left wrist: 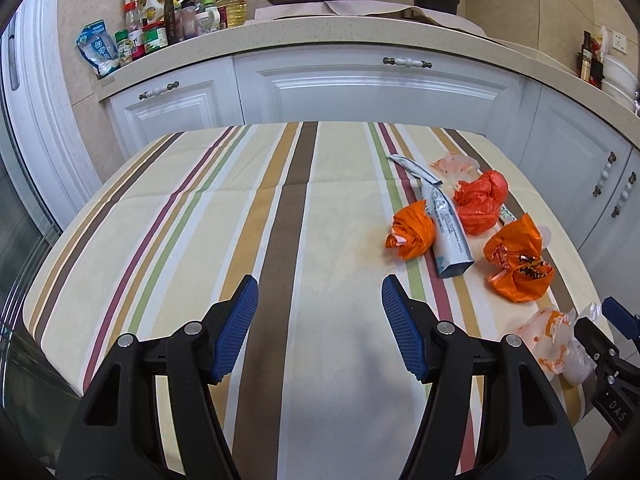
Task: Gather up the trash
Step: 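Move both tools back over the table, then grasp the clear plastic bag with the right gripper while the left gripper grasps the orange-printed clear bag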
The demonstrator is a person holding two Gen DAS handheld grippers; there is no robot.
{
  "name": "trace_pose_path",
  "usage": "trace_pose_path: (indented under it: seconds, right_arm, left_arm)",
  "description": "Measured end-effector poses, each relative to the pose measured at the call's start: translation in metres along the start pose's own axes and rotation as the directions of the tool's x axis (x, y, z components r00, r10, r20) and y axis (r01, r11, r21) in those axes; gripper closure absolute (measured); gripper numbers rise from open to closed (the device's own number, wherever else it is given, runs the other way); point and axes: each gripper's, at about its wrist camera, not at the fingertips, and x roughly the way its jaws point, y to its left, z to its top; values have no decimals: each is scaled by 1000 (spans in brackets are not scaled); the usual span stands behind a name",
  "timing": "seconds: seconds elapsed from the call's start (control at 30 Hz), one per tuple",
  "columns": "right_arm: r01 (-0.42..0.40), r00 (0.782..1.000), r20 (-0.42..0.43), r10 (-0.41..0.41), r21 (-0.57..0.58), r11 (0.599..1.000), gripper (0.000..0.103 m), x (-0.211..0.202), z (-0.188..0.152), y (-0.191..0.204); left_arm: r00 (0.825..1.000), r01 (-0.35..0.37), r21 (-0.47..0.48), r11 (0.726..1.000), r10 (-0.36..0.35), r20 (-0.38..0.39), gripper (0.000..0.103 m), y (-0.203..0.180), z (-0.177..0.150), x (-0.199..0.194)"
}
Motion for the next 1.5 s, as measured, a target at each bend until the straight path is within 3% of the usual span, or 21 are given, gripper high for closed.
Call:
trace_pose_path:
  seconds: [0.27, 0.33, 0.43, 0.57, 0.77, 0.93, 1.03, 1.3, 1.37, 1.5]
  right_arm:
    - [-27, 999, -37, 27, 11, 1000, 46, 13, -10, 1]
    - [-43, 998, -41, 43, 15, 999, 54, 16, -12, 0]
    - [-43, 999, -32, 43, 14, 999, 55, 16, -13, 0]
    - [-30, 999, -16, 31, 19, 999, 56, 12, -13, -4]
    - [14, 1000, 11, -14, 42, 999, 56, 3, -11, -22]
    - [44, 999, 28, -47, 80, 996, 56, -6, -11, -40]
    - [58, 997, 37, -61, 95, 994, 56, -9, -11, -48]
    - [77, 996, 43, -84, 134, 988, 56, -13, -15, -66]
    - [77, 996, 42, -83, 141, 987, 56, -13, -16, -68]
    - [72, 996, 40, -78, 146, 987, 56, -12, -17, -71]
  left_arm:
    - [1000, 14, 5, 1000, -14, -17, 40, -5, -9, 3]
    - [1000, 18, 9, 1000, -18, -17, 40, -7, -8, 4]
    - [999, 33, 18, 999, -32, -21, 40, -14, -8, 4]
    - [998, 61, 42, 997, -61, -12, 33, -30, -9, 1]
    - [989, 150, 62, 987, -150, -12, 33, -53, -8, -4]
    - [967, 251, 59, 966, -253, 13, 24, -71, -9, -16]
    - [956, 289, 85, 953, -292, 25, 23, -86, -11, -20]
    - [961, 273, 157, 949, -275, -14, 23, -115, -21, -11]
    - [965, 264, 168, 950, -262, -34, 26, -119, -25, -6]
    - [965, 261, 189, 947, -253, -67, 51, -123, -30, 0]
